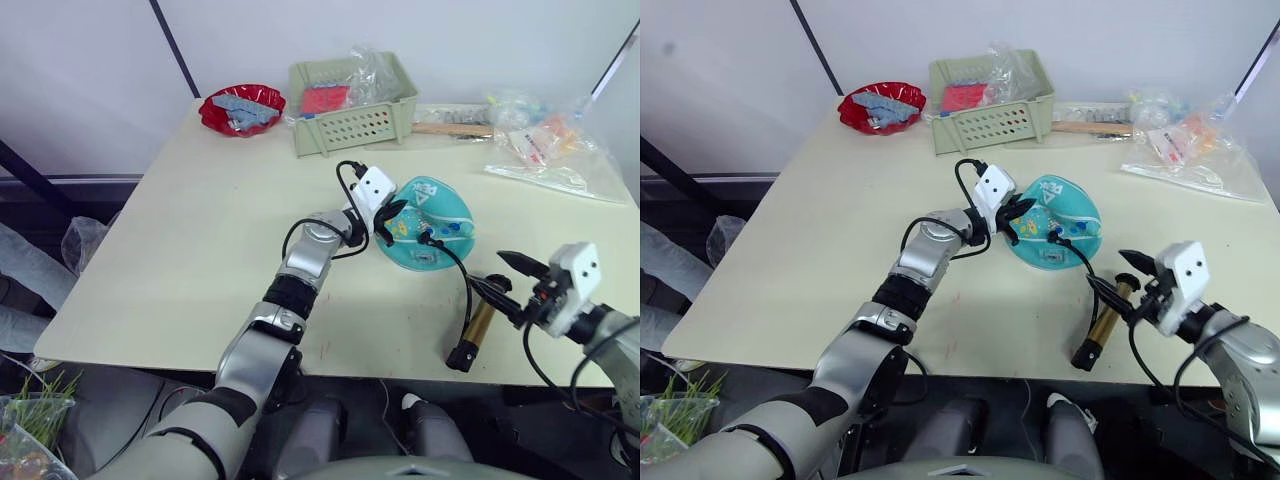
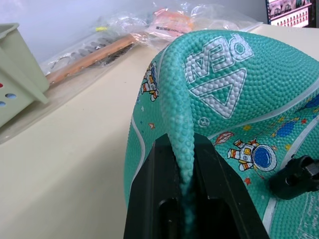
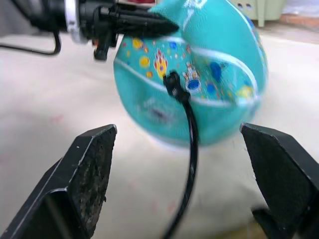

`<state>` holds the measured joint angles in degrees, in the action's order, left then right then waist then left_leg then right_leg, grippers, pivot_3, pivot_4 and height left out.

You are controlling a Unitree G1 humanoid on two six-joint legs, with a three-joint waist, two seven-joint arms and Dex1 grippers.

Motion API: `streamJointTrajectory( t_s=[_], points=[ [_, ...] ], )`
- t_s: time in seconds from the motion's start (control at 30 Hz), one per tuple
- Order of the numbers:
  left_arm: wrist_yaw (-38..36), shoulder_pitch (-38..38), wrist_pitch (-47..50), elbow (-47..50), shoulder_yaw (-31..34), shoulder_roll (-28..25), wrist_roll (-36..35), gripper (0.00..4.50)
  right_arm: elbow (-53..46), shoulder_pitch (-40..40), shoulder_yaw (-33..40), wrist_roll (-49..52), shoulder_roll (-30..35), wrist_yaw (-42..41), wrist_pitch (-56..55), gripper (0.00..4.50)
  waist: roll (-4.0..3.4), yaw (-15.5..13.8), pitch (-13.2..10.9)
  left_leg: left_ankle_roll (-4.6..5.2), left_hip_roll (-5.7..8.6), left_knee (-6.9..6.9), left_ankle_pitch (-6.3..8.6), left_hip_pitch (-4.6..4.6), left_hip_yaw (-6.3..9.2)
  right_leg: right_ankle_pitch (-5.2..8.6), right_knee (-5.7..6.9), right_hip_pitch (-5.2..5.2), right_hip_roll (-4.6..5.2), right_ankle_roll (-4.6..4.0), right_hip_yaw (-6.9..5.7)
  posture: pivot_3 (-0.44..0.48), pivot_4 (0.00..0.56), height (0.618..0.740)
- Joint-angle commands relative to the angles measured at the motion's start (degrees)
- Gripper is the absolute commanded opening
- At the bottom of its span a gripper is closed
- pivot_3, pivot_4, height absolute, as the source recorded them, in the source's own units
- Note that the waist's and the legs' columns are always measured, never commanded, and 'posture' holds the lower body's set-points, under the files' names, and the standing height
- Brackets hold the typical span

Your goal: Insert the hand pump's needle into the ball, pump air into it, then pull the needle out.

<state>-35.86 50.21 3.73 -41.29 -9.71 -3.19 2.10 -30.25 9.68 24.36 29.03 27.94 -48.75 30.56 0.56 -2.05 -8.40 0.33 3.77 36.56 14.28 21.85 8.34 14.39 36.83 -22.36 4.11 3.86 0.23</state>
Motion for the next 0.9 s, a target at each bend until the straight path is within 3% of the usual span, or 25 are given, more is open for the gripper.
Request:
streamJointTrajectory(
  t_s=[0.03,0.2,0.4,0.7,0.77,0.83,0.9],
  points=[
    [-1.13,0.65,-0.01,-5.23,-2.28,0.24,1.99,0.00,-0.14,0.99,5.52,5.54,0.53,-2.83,-5.07,4.33,0.07,-0.03,-0.06,0.01,-0.01,0.00,-0.01,-0.05,0.00,-0.01,0.00,0.07,-0.01,0.02,0.00,0.000,0.150,0.740],
    [-2.20,2.92,-1.37,-7.35,-2.46,0.56,2.18,0.00,3.68,4.82,6.84,6.29,3.60,-8.73,-10.53,4.33,0.22,-0.09,-0.18,0.05,0.02,0.10,-0.02,-0.05,-0.03,-0.01,-0.07,0.24,0.02,0.03,-0.19,0.000,0.150,0.740],
    [-3.47,4.51,-1.92,-7.99,-2.71,0.33,2.74,0.00,16.22,5.61,11.71,4.77,8.58,-17.19,-21.29,4.33,0.26,-0.19,-0.31,0.05,0.03,0.11,-0.02,-0.01,-0.05,-0.01,-0.08,0.24,0.03,0.03,-0.21,0.000,0.150,0.740],
    [-5.44,3.58,1.06,-4.22,-1.48,0.32,0.85,0.00,20.63,4.76,14.03,9.75,11.48,-20.81,-22.14,4.33,0.18,-0.15,-0.48,0.05,0.01,0.10,-0.01,0.03,-0.06,-0.01,-0.10,0.24,0.03,0.01,-0.23,0.000,0.150,0.740],
    [-6.20,3.49,1.85,-3.13,-1.01,0.10,0.07,0.82,21.21,4.82,14.24,10.28,11.93,-21.35,-22.07,4.50,0.19,-0.14,-0.51,0.07,0.01,0.10,0.00,0.04,-0.06,-0.01,-0.13,0.24,0.05,0.01,-0.15,0.000,0.150,0.740],
    [-6.85,3.41,2.65,-1.90,-0.48,-0.14,-0.79,1.21,21.46,4.80,14.37,10.87,12.13,-21.53,-22.01,4.50,0.14,-0.10,-0.63,0.09,0.02,0.10,0.01,0.03,-0.05,-0.01,-0.14,0.24,0.06,0.01,-0.11,0.000,0.150,0.740],
    [-7.19,3.28,3.18,-1.10,-0.17,-0.22,-1.22,2.16,21.51,4.84,14.36,11.20,12.22,-21.57,-21.98,4.50,0.09,-0.08,-0.78,0.10,0.02,0.10,0.01,0.04,-0.04,-0.01,-0.13,0.20,0.05,0.01,-0.08,0.000,0.150,0.740]
  ],
)
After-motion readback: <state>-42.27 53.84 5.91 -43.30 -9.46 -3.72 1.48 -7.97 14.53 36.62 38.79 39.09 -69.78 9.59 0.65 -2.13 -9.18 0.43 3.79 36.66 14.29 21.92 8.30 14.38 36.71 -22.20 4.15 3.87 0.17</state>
